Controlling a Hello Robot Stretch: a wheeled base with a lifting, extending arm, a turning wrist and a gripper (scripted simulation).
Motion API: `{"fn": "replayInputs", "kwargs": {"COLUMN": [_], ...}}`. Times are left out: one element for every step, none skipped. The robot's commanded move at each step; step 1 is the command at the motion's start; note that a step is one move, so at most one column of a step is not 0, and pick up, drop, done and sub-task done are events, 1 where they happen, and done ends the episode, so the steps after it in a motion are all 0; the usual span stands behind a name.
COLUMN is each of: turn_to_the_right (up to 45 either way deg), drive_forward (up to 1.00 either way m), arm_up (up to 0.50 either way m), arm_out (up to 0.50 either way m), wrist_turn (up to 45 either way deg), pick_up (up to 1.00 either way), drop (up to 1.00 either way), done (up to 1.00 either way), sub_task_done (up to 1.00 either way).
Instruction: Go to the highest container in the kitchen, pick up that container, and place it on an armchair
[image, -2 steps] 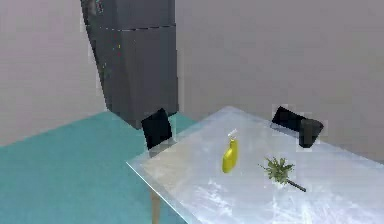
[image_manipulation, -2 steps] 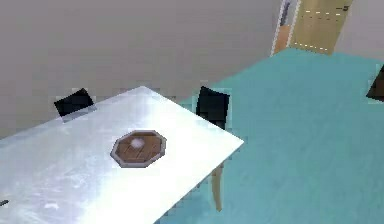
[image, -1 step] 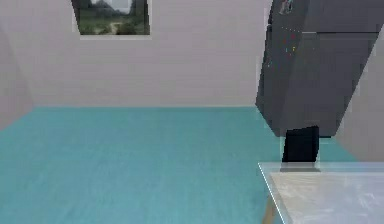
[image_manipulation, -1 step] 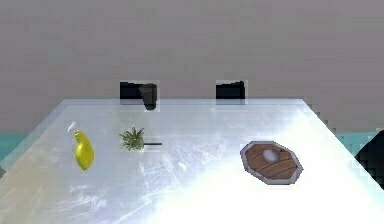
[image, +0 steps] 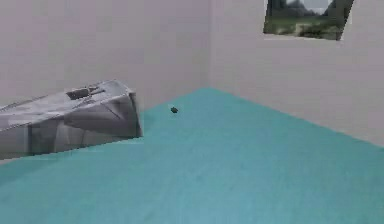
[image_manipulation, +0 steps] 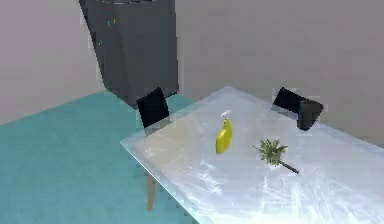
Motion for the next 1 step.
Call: {"fn": "replayInputs", "kwargs": {"turn_to_the_right": [-42.0], "drive_forward": [0.0], "arm_up": [0.0], "arm_out": [0.0], "wrist_turn": [0.0], "pick_up": [0.0], "drop": [0.0], "done": [0.0], "sub_task_done": [0.0]}}
